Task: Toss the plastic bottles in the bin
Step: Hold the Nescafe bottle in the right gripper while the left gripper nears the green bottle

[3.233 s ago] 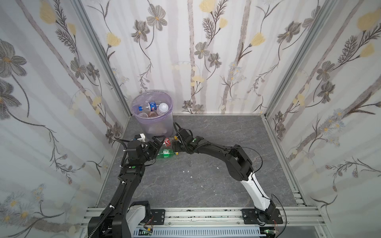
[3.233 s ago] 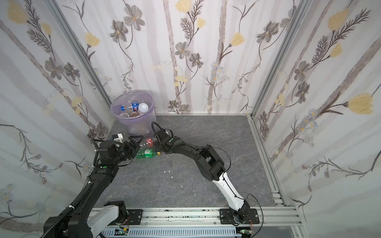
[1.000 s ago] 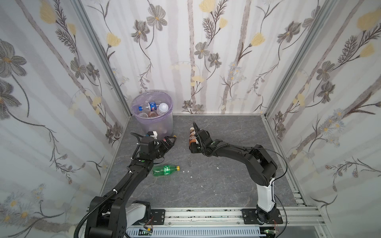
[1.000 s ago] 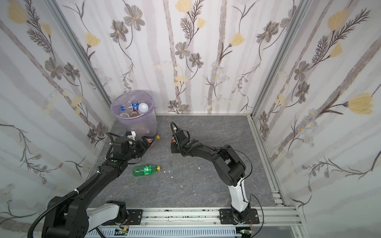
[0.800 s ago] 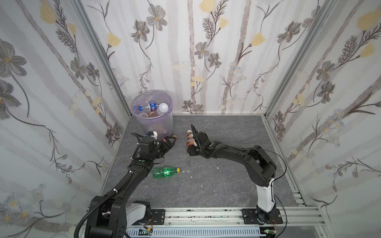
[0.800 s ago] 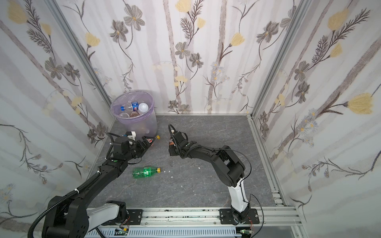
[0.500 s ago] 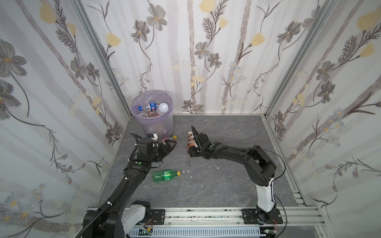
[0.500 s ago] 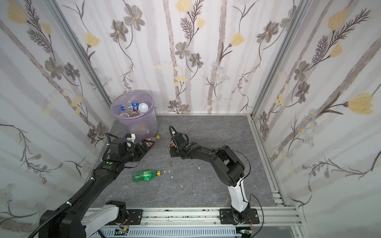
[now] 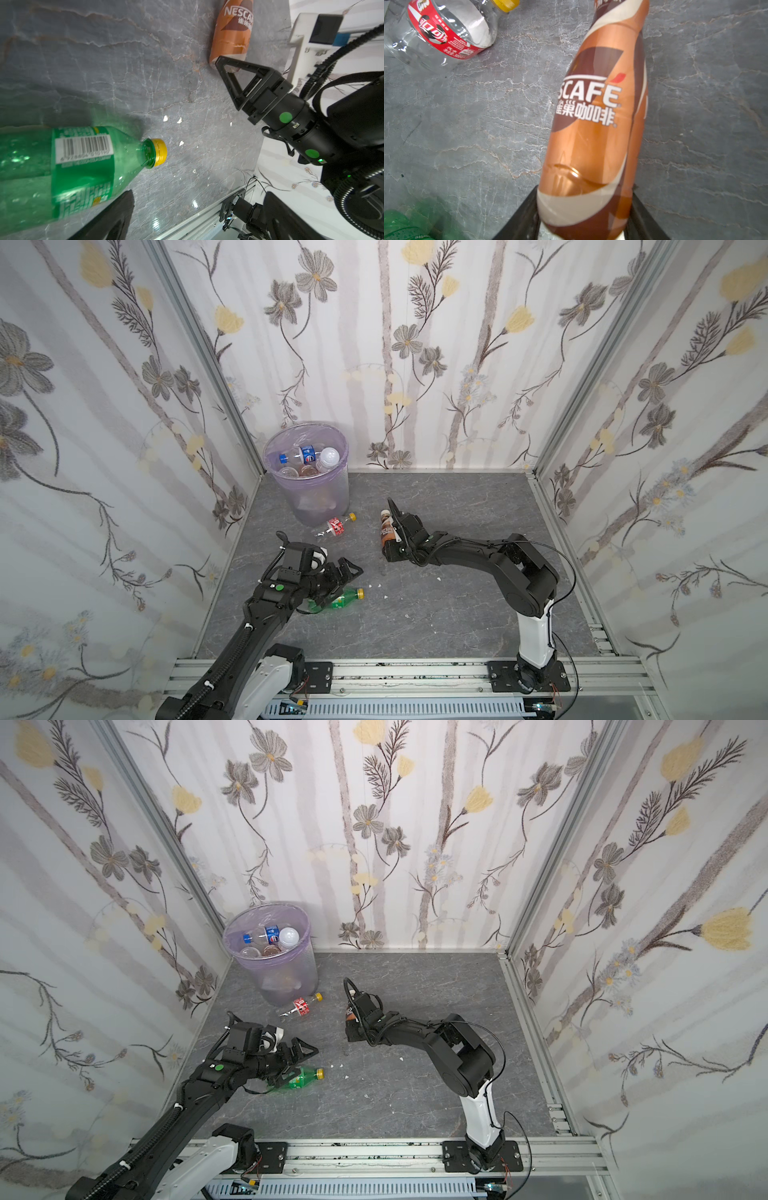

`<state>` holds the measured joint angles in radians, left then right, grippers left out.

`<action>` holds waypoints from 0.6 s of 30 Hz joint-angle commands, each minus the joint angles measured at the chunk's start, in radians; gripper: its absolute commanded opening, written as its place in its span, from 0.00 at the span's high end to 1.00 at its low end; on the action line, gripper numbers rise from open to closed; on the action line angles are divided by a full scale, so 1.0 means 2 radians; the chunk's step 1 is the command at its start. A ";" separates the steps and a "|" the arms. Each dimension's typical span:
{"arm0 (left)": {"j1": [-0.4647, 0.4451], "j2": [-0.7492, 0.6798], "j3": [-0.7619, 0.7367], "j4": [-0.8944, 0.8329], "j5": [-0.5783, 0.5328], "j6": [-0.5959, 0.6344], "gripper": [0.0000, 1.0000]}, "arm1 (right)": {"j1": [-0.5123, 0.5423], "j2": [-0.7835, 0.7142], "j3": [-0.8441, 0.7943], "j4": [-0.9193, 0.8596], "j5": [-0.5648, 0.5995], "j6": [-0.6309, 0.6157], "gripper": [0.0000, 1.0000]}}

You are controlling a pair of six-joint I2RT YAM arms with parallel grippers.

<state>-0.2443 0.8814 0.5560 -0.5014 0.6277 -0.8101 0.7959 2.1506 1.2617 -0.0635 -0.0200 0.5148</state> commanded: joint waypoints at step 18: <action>0.001 0.043 0.018 -0.034 -0.100 0.037 0.00 | -0.001 -0.007 -0.003 0.040 0.001 0.007 0.45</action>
<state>-0.2462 0.9627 0.5713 -0.5919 0.4961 -0.7330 0.7956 2.1502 1.2491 -0.0338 -0.0204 0.5198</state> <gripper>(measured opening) 0.997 0.557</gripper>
